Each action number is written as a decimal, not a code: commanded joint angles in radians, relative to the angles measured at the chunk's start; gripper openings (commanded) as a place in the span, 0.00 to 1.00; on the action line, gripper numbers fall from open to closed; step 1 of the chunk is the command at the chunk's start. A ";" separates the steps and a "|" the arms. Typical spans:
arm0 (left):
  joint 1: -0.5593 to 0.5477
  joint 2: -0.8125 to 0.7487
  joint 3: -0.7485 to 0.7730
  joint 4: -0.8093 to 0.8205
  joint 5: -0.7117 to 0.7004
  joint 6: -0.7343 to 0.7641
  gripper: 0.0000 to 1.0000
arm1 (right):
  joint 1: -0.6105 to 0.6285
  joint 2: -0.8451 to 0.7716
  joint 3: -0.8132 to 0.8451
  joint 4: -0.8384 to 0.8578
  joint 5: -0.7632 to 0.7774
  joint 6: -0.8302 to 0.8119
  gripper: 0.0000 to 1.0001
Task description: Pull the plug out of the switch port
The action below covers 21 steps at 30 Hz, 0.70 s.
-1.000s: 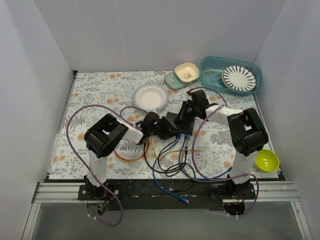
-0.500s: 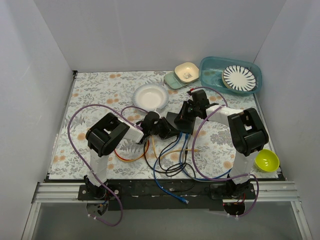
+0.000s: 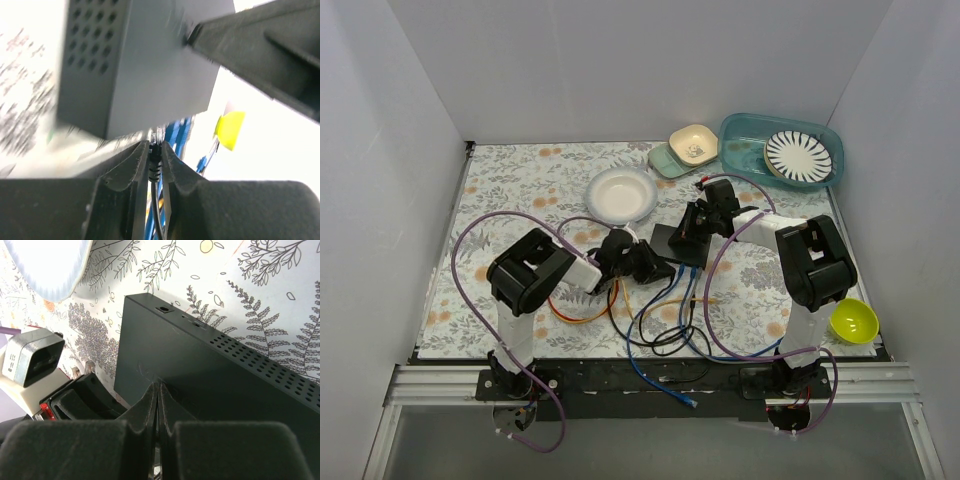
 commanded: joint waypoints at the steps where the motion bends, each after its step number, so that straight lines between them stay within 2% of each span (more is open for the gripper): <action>1: 0.010 -0.044 -0.117 -0.162 -0.030 0.064 0.00 | -0.013 0.064 -0.026 -0.131 0.086 -0.045 0.06; 4: 0.038 -0.119 -0.169 -0.175 -0.053 0.053 0.00 | -0.013 0.061 -0.026 -0.132 0.088 -0.047 0.06; 7: 0.107 -0.291 -0.237 -0.267 -0.146 0.041 0.00 | -0.015 0.053 -0.027 -0.134 0.091 -0.047 0.06; 8: 0.130 -0.390 -0.248 -0.348 -0.177 0.041 0.00 | -0.015 0.052 -0.029 -0.134 0.091 -0.047 0.06; 12: 0.266 -0.566 -0.252 -0.554 -0.280 0.082 0.02 | -0.016 0.046 -0.036 -0.128 0.094 -0.049 0.06; 13: 0.312 -0.584 -0.248 -0.606 -0.288 0.105 0.23 | -0.015 0.047 -0.035 -0.128 0.094 -0.049 0.06; 14: 0.329 -0.597 -0.239 -0.620 -0.285 0.119 0.36 | -0.016 0.047 -0.035 -0.128 0.094 -0.047 0.06; 16: 0.346 -0.626 -0.200 -0.627 -0.280 0.154 0.55 | -0.018 0.050 -0.029 -0.128 0.092 -0.047 0.06; 18: 0.348 -0.647 -0.170 -0.643 -0.260 0.162 0.62 | -0.016 0.053 -0.024 -0.132 0.092 -0.049 0.06; 21: 0.346 -0.654 -0.160 -0.542 -0.172 0.153 0.69 | -0.016 0.055 -0.016 -0.135 0.094 -0.049 0.06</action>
